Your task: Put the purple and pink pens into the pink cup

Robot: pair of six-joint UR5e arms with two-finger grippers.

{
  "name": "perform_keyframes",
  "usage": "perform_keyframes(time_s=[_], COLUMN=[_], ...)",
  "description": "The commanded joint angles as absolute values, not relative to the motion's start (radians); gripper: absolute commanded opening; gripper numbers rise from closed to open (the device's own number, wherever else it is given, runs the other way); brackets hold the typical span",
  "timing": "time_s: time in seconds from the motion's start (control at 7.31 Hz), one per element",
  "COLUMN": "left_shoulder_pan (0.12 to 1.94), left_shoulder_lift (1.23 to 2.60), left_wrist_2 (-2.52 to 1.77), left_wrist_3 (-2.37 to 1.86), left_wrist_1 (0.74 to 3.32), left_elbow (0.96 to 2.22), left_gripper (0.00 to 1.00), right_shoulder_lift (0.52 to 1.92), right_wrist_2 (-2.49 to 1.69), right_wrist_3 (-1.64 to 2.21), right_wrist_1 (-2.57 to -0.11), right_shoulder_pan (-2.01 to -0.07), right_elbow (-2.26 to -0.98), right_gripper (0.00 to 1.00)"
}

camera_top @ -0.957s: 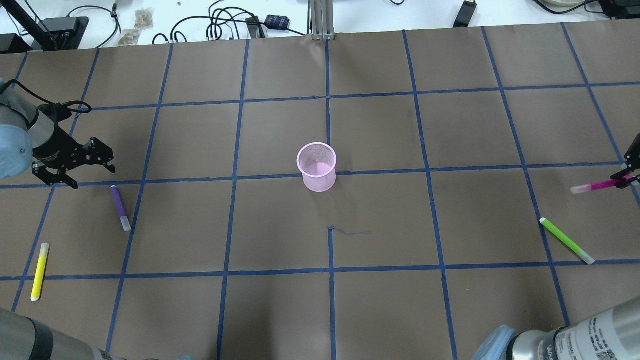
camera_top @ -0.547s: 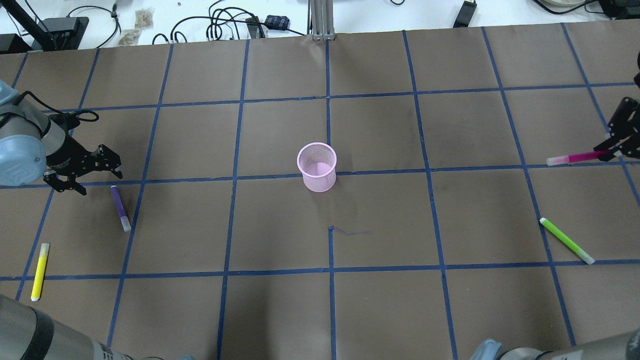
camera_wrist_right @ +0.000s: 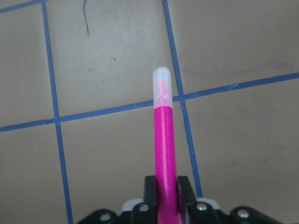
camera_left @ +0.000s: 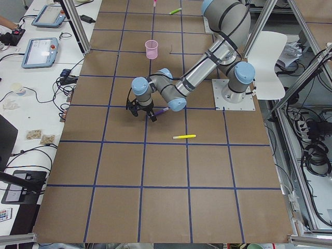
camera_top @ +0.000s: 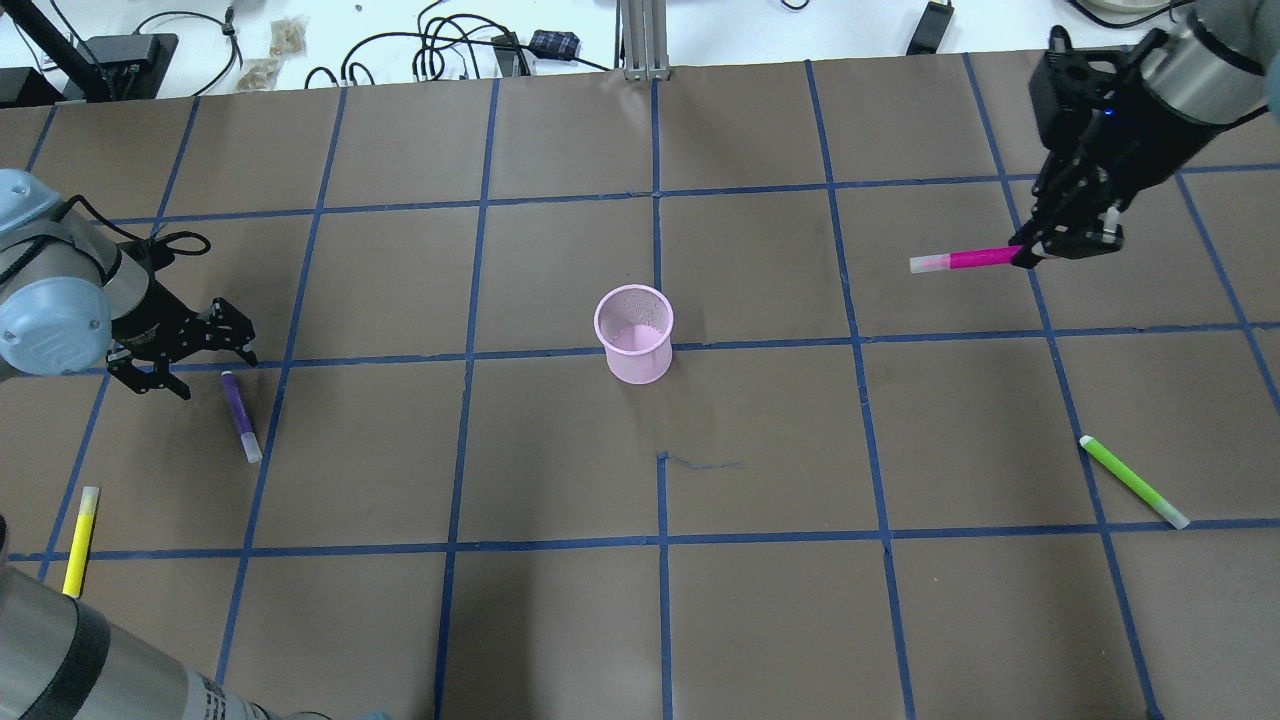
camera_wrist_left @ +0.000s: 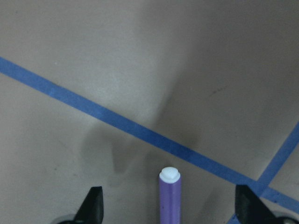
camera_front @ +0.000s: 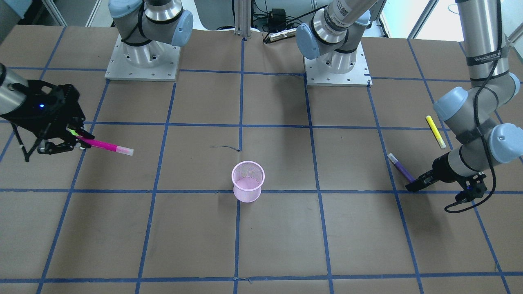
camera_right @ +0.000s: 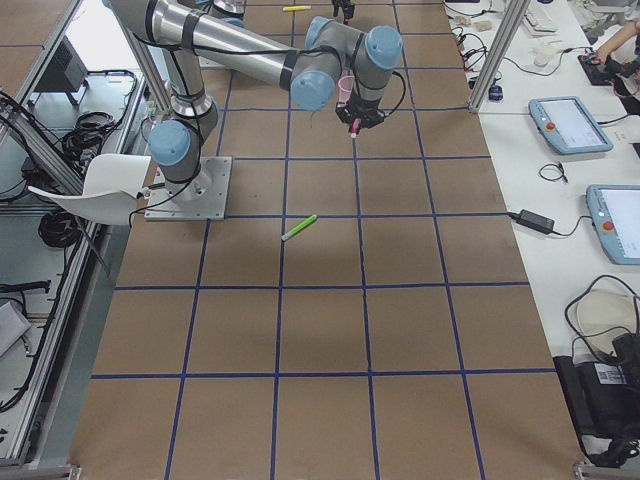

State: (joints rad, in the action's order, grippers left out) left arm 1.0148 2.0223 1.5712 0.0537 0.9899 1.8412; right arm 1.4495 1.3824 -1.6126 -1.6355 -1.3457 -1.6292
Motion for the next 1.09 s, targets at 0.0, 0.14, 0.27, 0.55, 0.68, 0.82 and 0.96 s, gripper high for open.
perform_keyframes(time_s=[0.0, 0.14, 0.27, 0.55, 0.68, 0.82, 0.96], left_shoulder_pan=[1.02, 1.02, 1.02, 1.02, 1.02, 1.02, 1.019], left_shoulder_lift=[2.028, 2.029, 2.034, 2.034, 2.034, 2.033, 2.033], left_wrist_2=[1.572, 1.572, 1.571, 1.563, 1.562, 1.56, 1.56], left_wrist_3=[0.031, 0.025, 0.023, 0.022, 0.021, 0.025, 0.026], left_wrist_1=[0.991, 0.991, 0.991, 0.989, 0.986, 0.985, 0.985], left_elbow=[1.842, 1.844, 1.844, 1.838, 1.838, 1.836, 1.836], left_gripper=[0.89, 0.82, 0.79, 0.42, 0.21, 0.0, 0.0], right_shoulder_lift=[1.441, 1.425, 1.405, 1.341, 1.303, 1.28, 1.244], right_wrist_2=[1.487, 1.559, 1.628, 1.698, 1.715, 1.735, 1.738], right_wrist_3=[-1.369, -1.291, -1.251, -1.244, -1.243, -1.214, -1.171], right_wrist_1=[-1.733, -1.767, -1.832, -1.873, -1.846, -1.847, -1.855], right_shoulder_pan=[-1.585, -1.709, -1.808, -1.92, -1.959, -1.98, -1.989], right_elbow=[-1.588, -1.579, -1.58, -1.582, -1.577, -1.56, -1.531], right_gripper=[0.0, 0.0, 0.0, 0.0, 0.0, 0.0, 0.0])
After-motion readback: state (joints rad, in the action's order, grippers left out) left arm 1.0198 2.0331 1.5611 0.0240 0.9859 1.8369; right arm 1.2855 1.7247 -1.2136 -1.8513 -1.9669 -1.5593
